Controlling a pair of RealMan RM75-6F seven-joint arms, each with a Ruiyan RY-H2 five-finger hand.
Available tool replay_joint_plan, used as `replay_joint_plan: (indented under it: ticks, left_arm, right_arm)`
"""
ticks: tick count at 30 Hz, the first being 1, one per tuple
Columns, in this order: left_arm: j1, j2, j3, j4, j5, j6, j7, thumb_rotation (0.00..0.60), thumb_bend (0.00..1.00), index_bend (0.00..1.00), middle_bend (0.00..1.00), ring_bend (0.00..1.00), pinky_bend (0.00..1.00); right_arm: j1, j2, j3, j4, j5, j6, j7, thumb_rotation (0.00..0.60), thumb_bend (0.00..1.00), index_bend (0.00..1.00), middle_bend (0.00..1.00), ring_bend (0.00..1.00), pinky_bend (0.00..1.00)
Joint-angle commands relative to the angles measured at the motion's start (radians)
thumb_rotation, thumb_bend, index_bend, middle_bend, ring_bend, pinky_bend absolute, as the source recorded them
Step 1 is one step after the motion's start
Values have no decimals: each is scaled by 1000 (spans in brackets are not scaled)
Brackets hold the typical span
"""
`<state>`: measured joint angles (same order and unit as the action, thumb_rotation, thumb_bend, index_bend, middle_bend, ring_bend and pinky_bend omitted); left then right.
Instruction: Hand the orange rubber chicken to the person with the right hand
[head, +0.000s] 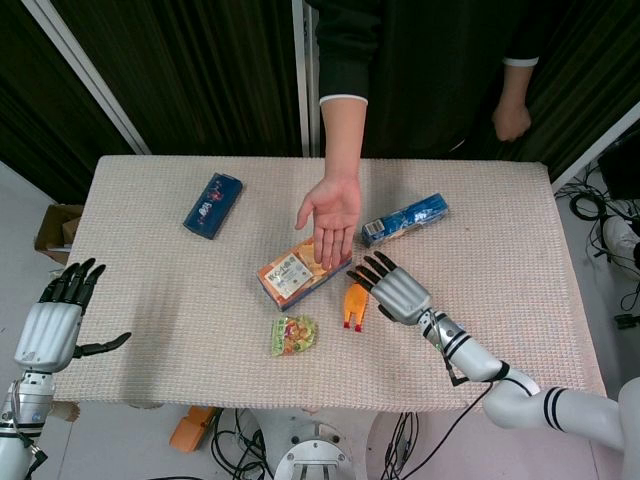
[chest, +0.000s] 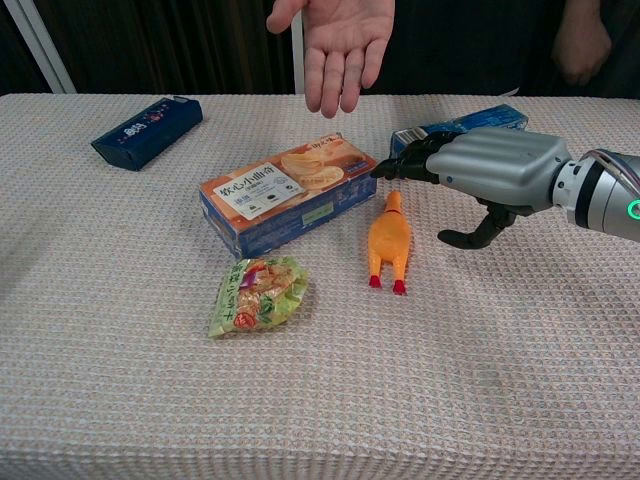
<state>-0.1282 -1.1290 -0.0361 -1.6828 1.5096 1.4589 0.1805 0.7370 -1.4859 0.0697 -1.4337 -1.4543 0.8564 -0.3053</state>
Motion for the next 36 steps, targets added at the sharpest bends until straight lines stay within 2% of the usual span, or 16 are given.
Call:
replay_joint_plan:
  ticks: [1,15,22,29,34,36]
  left_arm:
    - [-2,0,1,0,0,-4,0,324,13,58,39,37,186]
    - [-5,7,-5,-4,-1,0,-1,325,13,57,39,37,186]
    - [-11,-2,-2,6,-6,-16,-4,328,13,58,39,37,187]
    - [-13,-4,-7,12,-6,-11,-10,328,13,57,39,37,186]
    - [-8,1,-4,14,-9,-7,-19,326,13,57,39,37,186]
    - [-6,1,-3,18,-11,-7,-23,325,13,57,39,37,186]
  right_arm:
    - [3,3,-2,-3,4,-4,0,600,319,0,107,0,53]
    - [21,-9,-15,3,13,-24,-8,600,300,0,107,0,53]
    - [54,-19,-1,-1,65,-78,-58,600,301,19,115,0,54]
    - [89,-64,13,33,112,-115,-103,600,325,126,160,29,122]
    - [99,-86,3,59,138,-124,-148,600,333,264,235,110,188]
    - [96,-94,2,63,135,-107,-155,600,343,348,296,166,238]
